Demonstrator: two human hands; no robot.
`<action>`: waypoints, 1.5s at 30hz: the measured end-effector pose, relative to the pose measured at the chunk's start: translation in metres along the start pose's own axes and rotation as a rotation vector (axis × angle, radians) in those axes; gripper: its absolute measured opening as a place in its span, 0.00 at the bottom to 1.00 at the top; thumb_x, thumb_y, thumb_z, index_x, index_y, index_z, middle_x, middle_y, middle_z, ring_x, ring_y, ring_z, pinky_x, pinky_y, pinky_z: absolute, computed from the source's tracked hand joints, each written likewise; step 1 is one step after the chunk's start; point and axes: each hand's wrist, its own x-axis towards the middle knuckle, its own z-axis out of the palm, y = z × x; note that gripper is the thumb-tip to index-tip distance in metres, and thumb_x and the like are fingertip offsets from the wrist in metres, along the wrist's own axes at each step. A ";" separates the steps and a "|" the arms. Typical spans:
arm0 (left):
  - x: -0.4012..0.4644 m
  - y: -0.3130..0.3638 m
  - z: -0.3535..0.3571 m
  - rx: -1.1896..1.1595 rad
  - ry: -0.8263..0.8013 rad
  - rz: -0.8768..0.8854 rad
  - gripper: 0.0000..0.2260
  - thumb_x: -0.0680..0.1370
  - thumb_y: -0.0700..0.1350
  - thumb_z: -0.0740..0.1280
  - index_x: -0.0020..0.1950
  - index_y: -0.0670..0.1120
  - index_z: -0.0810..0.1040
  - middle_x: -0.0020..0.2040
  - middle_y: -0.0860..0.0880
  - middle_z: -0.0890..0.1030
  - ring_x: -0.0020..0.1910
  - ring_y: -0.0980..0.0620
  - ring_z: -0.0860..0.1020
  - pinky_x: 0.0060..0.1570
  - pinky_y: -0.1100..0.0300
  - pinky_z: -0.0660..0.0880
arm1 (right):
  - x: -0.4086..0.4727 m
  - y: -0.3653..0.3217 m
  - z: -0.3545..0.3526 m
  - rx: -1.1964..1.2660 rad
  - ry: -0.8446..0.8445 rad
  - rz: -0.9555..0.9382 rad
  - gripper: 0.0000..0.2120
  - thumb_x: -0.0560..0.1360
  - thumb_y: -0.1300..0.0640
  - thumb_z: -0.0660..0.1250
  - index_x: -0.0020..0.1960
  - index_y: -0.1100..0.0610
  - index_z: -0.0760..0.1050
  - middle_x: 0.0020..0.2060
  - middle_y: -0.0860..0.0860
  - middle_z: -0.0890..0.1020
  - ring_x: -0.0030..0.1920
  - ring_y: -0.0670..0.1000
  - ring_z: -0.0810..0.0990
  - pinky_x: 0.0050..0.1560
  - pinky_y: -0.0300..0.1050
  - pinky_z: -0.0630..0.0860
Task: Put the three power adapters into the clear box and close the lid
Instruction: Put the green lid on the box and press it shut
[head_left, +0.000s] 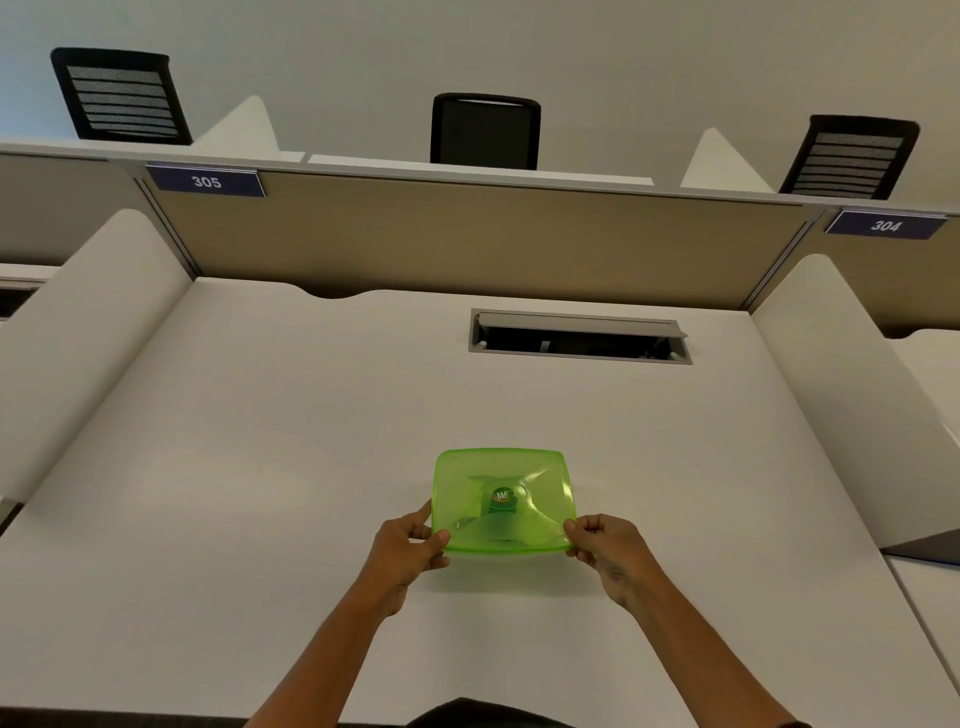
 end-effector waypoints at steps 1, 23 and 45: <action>0.000 0.000 0.000 0.006 0.002 0.000 0.27 0.79 0.32 0.73 0.77 0.44 0.75 0.43 0.44 0.72 0.36 0.50 0.80 0.45 0.58 0.86 | 0.000 0.002 0.000 0.007 0.003 -0.003 0.06 0.75 0.66 0.76 0.46 0.67 0.80 0.34 0.59 0.81 0.32 0.54 0.79 0.39 0.45 0.76; 0.021 0.007 0.005 0.131 0.032 0.141 0.23 0.80 0.33 0.72 0.75 0.48 0.79 0.42 0.45 0.73 0.38 0.49 0.78 0.51 0.53 0.86 | 0.005 -0.003 0.000 0.051 -0.039 -0.110 0.12 0.76 0.66 0.75 0.57 0.64 0.79 0.45 0.57 0.81 0.36 0.55 0.81 0.42 0.50 0.77; 0.172 0.105 0.037 0.226 0.083 0.219 0.22 0.81 0.34 0.70 0.75 0.43 0.77 0.46 0.43 0.71 0.43 0.47 0.75 0.41 0.63 0.85 | 0.134 -0.113 0.024 0.041 0.046 -0.053 0.13 0.78 0.70 0.71 0.62 0.66 0.76 0.45 0.58 0.82 0.38 0.55 0.81 0.39 0.47 0.80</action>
